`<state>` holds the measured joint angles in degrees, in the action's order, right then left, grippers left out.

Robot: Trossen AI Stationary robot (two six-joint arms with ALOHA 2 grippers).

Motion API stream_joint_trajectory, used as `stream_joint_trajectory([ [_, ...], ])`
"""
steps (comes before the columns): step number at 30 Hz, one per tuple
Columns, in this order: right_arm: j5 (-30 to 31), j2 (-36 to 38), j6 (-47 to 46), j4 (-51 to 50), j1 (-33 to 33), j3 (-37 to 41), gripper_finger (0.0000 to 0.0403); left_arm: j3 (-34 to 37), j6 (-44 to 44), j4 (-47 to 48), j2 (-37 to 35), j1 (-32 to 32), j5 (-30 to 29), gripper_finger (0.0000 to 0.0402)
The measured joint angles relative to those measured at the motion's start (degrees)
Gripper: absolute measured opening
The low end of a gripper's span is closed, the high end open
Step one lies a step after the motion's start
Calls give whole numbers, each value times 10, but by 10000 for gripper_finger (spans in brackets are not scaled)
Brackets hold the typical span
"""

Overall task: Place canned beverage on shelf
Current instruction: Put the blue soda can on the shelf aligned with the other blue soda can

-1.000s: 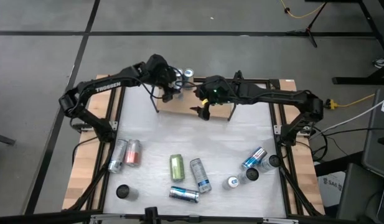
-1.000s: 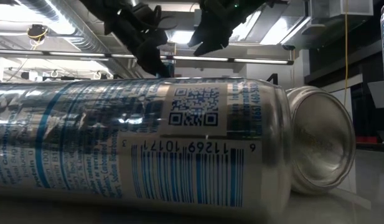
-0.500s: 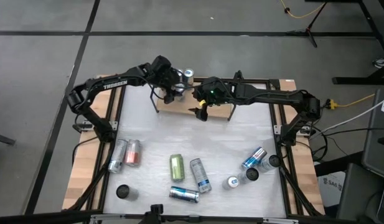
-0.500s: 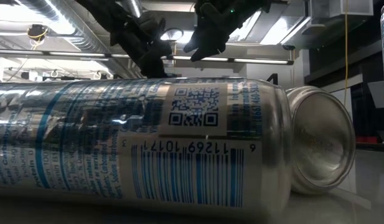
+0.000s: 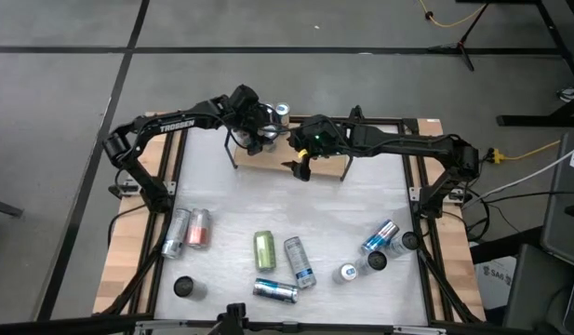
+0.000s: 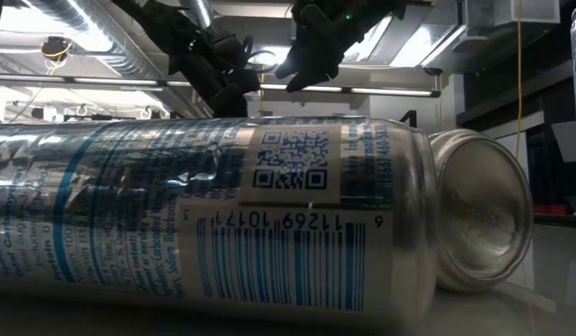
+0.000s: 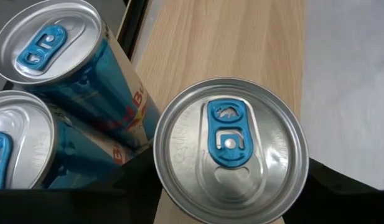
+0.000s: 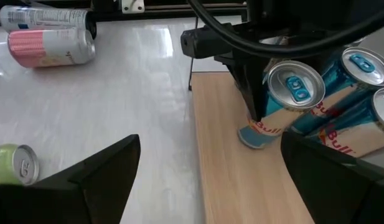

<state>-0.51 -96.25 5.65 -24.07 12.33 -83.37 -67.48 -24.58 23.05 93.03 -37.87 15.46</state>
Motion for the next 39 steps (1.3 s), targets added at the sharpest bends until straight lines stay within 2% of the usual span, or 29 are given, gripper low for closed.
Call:
stream_joint_trajectory([
  [17,2,0,7,0,10,0,376,0,14,-1,0,2,-30,251],
  [33,0,1,7,0,9,0,376,0,19,0,0,2,-31,252],
  [39,0,1,7,0,9,0,376,0,19,3,0,2,-36,268],
])
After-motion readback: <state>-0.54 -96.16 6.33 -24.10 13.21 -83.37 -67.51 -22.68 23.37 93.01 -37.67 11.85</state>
